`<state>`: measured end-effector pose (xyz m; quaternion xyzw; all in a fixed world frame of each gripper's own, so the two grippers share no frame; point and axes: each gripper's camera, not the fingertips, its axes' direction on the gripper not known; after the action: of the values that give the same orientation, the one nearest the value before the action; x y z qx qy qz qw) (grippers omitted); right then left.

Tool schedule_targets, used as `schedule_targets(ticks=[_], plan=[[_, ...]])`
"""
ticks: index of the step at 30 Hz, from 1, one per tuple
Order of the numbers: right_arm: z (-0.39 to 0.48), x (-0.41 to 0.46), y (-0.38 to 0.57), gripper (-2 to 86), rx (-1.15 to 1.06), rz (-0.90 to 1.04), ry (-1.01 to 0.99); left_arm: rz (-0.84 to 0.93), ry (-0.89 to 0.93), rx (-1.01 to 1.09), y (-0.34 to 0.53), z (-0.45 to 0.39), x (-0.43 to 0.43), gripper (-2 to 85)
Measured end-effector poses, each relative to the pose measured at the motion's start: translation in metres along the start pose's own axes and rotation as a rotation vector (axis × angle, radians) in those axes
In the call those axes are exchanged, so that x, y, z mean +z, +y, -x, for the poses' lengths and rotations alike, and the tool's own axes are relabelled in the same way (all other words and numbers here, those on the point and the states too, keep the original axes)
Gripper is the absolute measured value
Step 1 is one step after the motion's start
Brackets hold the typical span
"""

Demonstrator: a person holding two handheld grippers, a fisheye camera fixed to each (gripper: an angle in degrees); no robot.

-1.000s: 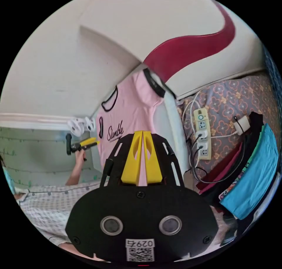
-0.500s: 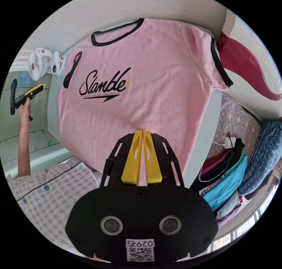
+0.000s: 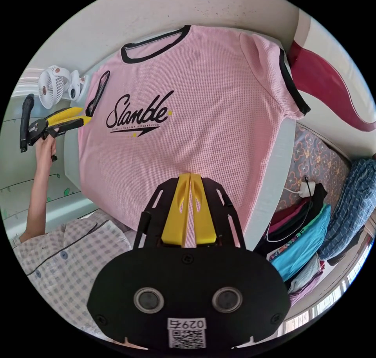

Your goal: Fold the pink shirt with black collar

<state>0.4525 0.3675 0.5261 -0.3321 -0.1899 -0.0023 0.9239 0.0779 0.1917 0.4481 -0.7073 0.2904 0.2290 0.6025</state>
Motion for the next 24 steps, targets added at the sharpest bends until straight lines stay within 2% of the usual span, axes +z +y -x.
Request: schedule_targets(ticks=[2,3,4,8,11,14,16,19,21,24], plan=[[0.001,0.001,0.002,-0.5,0.021,-0.025,-0.004,0.006,0.022,-0.015,-0.004,0.008,0.006,11.8],[0.002,0.001,0.002,-0.5,0.025,-0.027,-0.003,-0.016,0.015,-0.042,-0.001,0.014,0.003,8.1],[0.003,0.001,0.003,-0.5,0.031,-0.029,0.003,-0.068,-0.033,-0.098,0.009,0.026,-0.003,0.8],[0.011,-0.002,0.003,-0.5,0.020,-0.048,0.052,-0.077,-0.208,-0.301,0.050,0.082,-0.014,-0.7],[0.013,-0.005,-0.001,-0.5,0.015,-0.040,0.076,-0.067,-0.096,-0.459,0.083,0.126,-0.010,-0.9],[0.009,-0.011,-0.006,-0.5,0.014,-0.022,0.071,-0.079,-0.079,-0.647,0.120,0.154,-0.008,-1.0],[0.004,-0.016,-0.010,-0.5,0.014,-0.002,0.058,-0.134,0.018,-0.686,0.136,0.159,-0.010,-1.0],[-0.001,-0.032,-0.012,-0.5,0.011,0.021,0.047,-0.232,0.158,-0.572,0.135,0.130,-0.017,-1.0],[-0.001,-0.052,-0.005,-0.5,0.017,-0.067,0.054,-0.218,0.176,-0.455,0.117,0.095,-0.017,-1.0],[-0.011,-0.061,-0.007,-0.6,0.032,-0.025,0.038,-0.163,0.266,-0.221,0.076,0.024,-0.002,-1.0]])
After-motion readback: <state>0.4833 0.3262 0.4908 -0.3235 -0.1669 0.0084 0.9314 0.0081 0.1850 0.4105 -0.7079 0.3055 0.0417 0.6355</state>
